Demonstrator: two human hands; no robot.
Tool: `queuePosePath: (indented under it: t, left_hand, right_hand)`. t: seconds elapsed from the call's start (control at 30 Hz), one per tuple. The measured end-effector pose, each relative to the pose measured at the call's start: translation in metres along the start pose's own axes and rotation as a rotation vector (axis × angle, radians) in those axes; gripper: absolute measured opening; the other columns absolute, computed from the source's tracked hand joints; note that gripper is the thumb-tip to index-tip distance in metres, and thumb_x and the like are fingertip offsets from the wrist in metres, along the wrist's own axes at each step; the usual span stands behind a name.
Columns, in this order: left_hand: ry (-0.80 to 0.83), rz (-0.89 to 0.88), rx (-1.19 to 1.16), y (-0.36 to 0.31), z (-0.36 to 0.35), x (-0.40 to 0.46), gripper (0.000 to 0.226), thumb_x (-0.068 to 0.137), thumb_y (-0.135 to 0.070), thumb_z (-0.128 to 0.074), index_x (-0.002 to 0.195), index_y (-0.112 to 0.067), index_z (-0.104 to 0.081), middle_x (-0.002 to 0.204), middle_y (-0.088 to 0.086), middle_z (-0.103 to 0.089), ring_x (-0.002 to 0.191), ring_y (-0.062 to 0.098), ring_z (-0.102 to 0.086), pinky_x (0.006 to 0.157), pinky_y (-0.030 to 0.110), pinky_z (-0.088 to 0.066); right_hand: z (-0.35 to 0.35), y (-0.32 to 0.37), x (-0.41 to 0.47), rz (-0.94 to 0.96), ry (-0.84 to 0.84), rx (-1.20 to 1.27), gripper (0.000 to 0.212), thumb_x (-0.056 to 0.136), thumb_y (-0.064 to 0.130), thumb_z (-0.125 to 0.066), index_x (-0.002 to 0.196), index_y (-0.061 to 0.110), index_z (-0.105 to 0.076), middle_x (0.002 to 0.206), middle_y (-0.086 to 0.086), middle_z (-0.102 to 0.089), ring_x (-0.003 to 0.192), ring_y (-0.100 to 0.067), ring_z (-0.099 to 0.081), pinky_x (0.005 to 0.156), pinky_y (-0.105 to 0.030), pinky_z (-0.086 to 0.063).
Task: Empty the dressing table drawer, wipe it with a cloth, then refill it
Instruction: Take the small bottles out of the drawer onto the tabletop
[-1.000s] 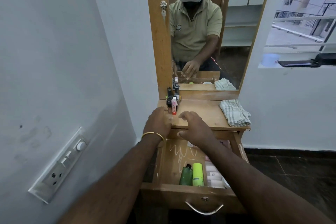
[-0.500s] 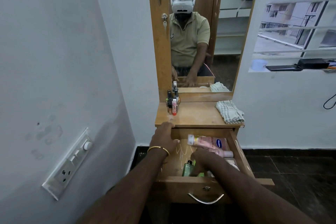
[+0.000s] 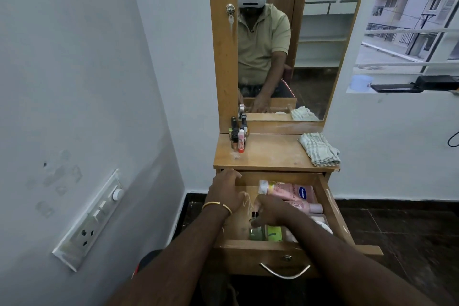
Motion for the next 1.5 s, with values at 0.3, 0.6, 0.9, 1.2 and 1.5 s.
queuePosePath:
  t: [0.3, 0.6, 0.9, 1.2, 1.5]
  left_hand:
    - [0.049, 0.021, -0.285, 0.009, 0.002, 0.002, 0.036, 0.078, -0.005, -0.064, 0.109, -0.023, -0.064, 0.100, -0.010, -0.062, 0.098, 0.010, -0.060, 0.084, 0.020, -0.050]
    - [0.051, -0.028, -0.553, 0.002, 0.034, 0.027, 0.041, 0.075, -0.006, -0.077, 0.110, -0.022, -0.065, 0.102, -0.006, -0.069, 0.090, 0.009, -0.066, 0.076, 0.013, -0.052]
    - [-0.093, 0.004, -0.466, 0.021, 0.060, 0.070, 0.032, 0.077, -0.010, -0.078, 0.106, -0.015, -0.066, 0.087, -0.011, -0.064, 0.078, 0.000, -0.060, 0.068, 0.007, -0.046]
    - [-0.087, 0.041, -0.387, 0.035, 0.049, 0.096, 0.038, 0.080, -0.013, -0.075, 0.117, -0.007, -0.067, 0.102, 0.003, -0.069, 0.089, 0.009, -0.061, 0.073, 0.004, -0.043]
    - [-0.073, 0.068, -0.372, 0.037, 0.044, 0.100, 0.039, 0.080, -0.015, -0.076, 0.118, -0.007, -0.067, 0.107, 0.006, -0.071, 0.090, 0.010, -0.062, 0.078, 0.013, -0.044]
  right_hand:
    - [0.024, 0.006, -0.004, 0.056, -0.013, 0.237, 0.051, 0.071, 0.018, -0.085, 0.108, 0.022, -0.049, 0.092, 0.005, -0.058, 0.081, -0.008, -0.056, 0.062, -0.021, -0.044]
    - [0.136, 0.053, 0.005, 0.199, -0.417, 0.408, 0.049, 0.067, 0.020, -0.089, 0.098, 0.025, -0.052, 0.091, 0.001, -0.062, 0.072, -0.009, -0.055, 0.058, -0.022, -0.043]
    - [0.144, 0.070, 0.038, 0.226, -0.553, 0.630, 0.044, 0.071, 0.010, -0.085, 0.107, 0.019, -0.061, 0.095, 0.001, -0.067, 0.082, -0.011, -0.065, 0.066, -0.017, -0.052]
    - [0.134, 0.058, 0.066, 0.199, -0.639, 0.597, 0.028, 0.079, 0.005, -0.077, 0.105, 0.013, -0.074, 0.094, 0.004, -0.071, 0.085, -0.008, -0.068, 0.077, -0.018, -0.054]
    - [0.132, 0.055, 0.074, 0.184, -0.646, 0.591, 0.032, 0.078, 0.005, -0.077, 0.109, 0.014, -0.073, 0.098, 0.002, -0.073, 0.086, -0.007, -0.067, 0.078, -0.015, -0.054]
Point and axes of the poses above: each hand's wrist, its own x-axis towards the middle knuckle, its own z-axis out of the back of the hand, y = z × x, the point moved 7 cm from there along x, towards the middle knuckle
